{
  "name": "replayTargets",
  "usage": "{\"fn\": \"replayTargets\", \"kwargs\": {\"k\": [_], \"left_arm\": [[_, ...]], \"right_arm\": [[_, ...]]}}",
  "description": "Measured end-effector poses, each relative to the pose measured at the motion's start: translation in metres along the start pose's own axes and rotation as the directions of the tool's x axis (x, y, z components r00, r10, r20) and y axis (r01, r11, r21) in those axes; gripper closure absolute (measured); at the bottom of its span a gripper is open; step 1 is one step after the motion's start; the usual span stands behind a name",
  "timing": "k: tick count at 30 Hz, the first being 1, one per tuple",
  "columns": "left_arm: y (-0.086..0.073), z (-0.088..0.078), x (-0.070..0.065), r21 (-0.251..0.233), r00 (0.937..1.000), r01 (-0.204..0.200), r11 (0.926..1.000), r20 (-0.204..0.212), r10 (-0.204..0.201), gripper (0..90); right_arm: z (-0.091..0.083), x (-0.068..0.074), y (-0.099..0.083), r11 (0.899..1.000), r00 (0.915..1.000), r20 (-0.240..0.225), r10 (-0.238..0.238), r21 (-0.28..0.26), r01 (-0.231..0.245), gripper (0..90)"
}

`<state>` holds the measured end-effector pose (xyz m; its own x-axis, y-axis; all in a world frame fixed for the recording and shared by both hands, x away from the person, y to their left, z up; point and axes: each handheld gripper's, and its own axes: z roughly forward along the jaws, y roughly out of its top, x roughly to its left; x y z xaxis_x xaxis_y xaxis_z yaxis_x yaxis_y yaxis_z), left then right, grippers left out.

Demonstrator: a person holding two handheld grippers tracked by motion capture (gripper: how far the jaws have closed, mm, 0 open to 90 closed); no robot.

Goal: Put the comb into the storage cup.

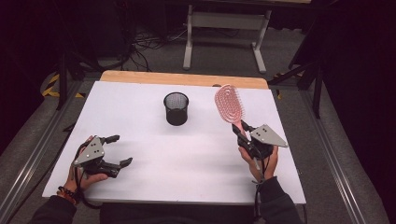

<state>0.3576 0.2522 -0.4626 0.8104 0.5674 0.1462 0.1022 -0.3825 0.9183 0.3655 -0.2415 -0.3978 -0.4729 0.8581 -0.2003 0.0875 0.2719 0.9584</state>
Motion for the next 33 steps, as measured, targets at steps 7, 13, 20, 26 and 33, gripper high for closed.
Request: {"fn": "replayTargets", "kwargs": {"k": [7, 13, 20, 26, 33], "left_arm": [[0.003, -0.001, 0.004, -0.013, 0.9999, 0.013, 0.9998, -0.003, -0.013, 8.1], [0.004, 0.001, 0.004, -0.014, 0.9999, 0.01, 0.9999, -0.003, -0.01, 8.2], [0.005, 0.001, 0.003, -0.014, 0.9999, 0.009, 0.9999, -0.006, -0.009, 8.2], [0.006, 0.002, 0.004, -0.015, 1.0, 0.005, 0.9999, -0.007, -0.005, 8.1], [0.011, 0.006, 0.002, -0.025, 0.9999, 0.005, 0.9997, 0.012, -0.004, 6.8]], "right_arm": [[0.002, 0.006, 0.001, 1.0, 0.9999, -0.011, -0.006, -0.008, 0.006, 69.7], [0.003, 0.01, 0.0, 1.0, 0.9998, -0.015, -0.011, -0.014, 0.01, 69.7], [0.004, 0.013, 0.001, 1.0, 0.9996, -0.021, -0.016, -0.022, 0.016, 69.7], [0.004, 0.018, 0.003, 0.999, 0.9993, -0.029, -0.022, -0.035, 0.021, 69.7], [0.006, 0.025, 0.003, 0.999, 0.9986, -0.038, -0.035, -0.035, 0.034, 69.7]]}}
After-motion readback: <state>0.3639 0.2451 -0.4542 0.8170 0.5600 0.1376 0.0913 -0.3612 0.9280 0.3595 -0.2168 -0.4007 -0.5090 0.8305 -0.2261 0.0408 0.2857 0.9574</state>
